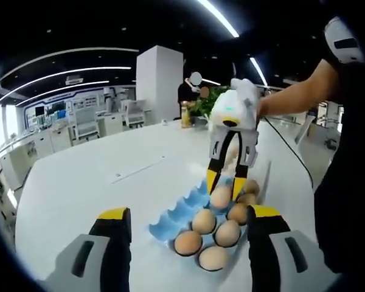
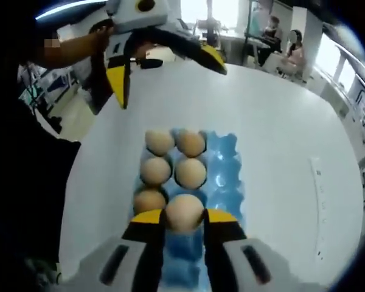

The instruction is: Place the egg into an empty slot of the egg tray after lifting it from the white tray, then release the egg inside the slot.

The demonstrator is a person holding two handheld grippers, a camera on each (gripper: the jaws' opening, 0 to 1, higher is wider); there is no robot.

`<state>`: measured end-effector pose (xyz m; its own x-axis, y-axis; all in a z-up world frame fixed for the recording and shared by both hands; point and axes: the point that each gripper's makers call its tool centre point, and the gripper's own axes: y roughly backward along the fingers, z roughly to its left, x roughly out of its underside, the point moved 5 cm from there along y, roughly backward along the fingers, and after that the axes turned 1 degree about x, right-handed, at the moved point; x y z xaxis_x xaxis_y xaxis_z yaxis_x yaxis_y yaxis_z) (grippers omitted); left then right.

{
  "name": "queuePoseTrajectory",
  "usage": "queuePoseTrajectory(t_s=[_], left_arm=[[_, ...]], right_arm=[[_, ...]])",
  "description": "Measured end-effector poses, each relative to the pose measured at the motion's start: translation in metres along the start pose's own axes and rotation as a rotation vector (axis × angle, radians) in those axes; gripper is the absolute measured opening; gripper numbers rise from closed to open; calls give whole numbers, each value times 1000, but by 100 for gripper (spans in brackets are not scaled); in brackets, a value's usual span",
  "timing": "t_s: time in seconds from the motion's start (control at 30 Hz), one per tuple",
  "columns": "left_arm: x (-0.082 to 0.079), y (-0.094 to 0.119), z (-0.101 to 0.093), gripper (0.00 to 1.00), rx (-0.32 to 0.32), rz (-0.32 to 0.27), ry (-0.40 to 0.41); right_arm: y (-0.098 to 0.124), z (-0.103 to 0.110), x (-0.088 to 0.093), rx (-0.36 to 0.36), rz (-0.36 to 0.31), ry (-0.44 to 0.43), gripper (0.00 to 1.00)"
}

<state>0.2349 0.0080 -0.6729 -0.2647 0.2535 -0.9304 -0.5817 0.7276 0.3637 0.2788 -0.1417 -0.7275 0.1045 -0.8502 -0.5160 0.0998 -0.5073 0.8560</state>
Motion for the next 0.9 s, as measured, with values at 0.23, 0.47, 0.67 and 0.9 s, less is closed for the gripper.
queuePoseTrajectory(t_s=[0.23, 0.47, 0.67, 0.9], left_arm=[[1, 0, 1, 79, 1, 2, 6], [1, -1, 1, 79, 1, 2, 5], [2, -2, 1, 78, 2, 6, 6], [1, -3, 0, 78, 2, 4, 7]], right_arm=[[-5, -1, 2, -9, 5, -9, 25], [-11, -4, 3, -8, 12, -5, 25], [-15, -3, 4, -13, 24, 3, 25], [-20, -5, 5, -28, 25, -21, 24]])
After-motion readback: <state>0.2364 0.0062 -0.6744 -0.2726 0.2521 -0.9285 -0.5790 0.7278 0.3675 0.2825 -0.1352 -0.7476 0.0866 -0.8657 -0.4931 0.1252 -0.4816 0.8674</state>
